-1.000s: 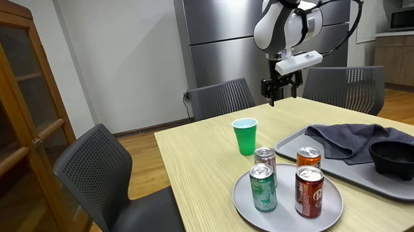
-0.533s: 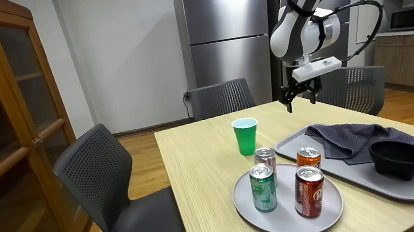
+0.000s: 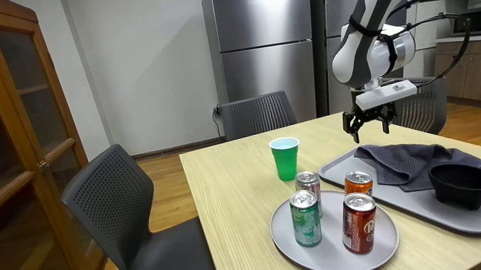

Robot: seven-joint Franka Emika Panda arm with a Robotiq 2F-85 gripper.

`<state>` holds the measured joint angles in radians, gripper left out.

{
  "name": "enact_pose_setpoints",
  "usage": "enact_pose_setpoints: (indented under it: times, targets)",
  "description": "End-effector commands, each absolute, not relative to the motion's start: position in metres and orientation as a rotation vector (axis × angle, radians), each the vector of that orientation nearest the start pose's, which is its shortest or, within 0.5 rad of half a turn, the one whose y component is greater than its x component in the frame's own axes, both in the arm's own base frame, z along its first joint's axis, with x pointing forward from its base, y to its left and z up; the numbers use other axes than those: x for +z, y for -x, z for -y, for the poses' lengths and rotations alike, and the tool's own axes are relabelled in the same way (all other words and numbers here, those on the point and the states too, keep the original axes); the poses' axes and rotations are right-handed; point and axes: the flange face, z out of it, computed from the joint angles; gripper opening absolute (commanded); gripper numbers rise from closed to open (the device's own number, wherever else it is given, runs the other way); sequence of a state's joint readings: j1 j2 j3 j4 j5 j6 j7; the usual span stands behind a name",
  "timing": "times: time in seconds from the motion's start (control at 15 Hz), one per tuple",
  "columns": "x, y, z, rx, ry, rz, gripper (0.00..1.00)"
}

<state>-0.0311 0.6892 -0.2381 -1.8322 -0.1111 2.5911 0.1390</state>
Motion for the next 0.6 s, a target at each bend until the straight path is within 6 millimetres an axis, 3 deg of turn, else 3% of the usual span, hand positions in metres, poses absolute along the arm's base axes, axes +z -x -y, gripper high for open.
enact_pose_setpoints:
  times: [0.0,0.53]
  targets:
    - [0.153,-0.625,0.183,-0.089,3.321,-0.552,1.0]
    - [0.115,-0.618,0.198,0.016,3.311,-0.656,1.0]
